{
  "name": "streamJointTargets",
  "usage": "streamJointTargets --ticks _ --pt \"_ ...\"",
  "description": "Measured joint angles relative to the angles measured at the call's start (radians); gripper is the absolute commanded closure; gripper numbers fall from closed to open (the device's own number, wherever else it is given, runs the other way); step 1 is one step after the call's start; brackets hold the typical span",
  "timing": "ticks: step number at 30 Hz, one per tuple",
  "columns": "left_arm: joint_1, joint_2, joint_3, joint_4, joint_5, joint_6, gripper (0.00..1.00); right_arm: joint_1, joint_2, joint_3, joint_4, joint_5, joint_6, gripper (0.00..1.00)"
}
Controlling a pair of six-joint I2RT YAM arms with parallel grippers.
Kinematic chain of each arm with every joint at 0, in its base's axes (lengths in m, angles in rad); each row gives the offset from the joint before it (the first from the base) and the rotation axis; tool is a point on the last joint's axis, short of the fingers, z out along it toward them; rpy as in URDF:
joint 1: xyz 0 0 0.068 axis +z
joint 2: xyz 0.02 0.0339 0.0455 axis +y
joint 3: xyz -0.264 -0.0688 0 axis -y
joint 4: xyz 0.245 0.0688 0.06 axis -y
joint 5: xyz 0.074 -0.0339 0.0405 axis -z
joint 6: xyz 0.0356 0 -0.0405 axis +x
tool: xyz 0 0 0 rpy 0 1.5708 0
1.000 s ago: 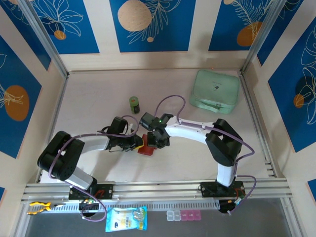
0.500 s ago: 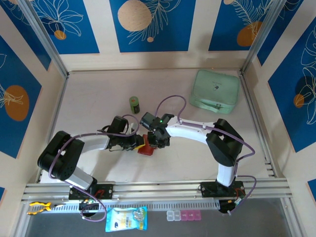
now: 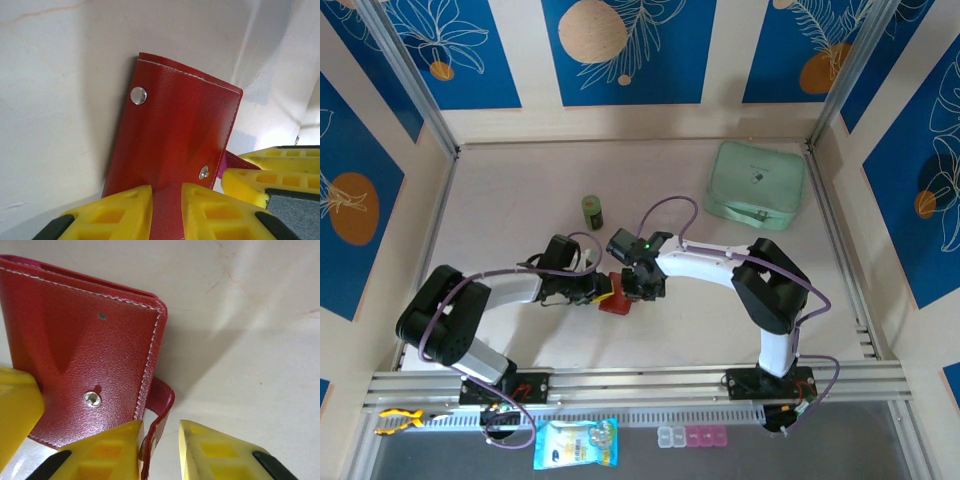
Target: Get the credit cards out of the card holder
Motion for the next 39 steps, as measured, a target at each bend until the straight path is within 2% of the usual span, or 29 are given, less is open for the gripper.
streamJointTargets --ticks 9,19,28,39 --pt "0.000 0.000 0.005 -0.007 0.000 0.000 0.73 -0.007 0.006 -0.016 0.020 -0.011 0.000 0.81" --pt "0.001 -0.018 0.015 -0.039 -0.013 0.004 0.70 -0.012 0.014 -0.027 0.044 -0.019 -0.001 0.92" --pt "0.021 -0.159 0.015 -0.126 -0.107 0.040 0.60 -0.010 -0.035 -0.058 0.054 0.004 -0.029 0.96" --pt "0.064 -0.294 0.016 -0.245 -0.196 0.109 0.57 -0.004 -0.151 -0.060 0.046 0.016 -0.179 0.97"
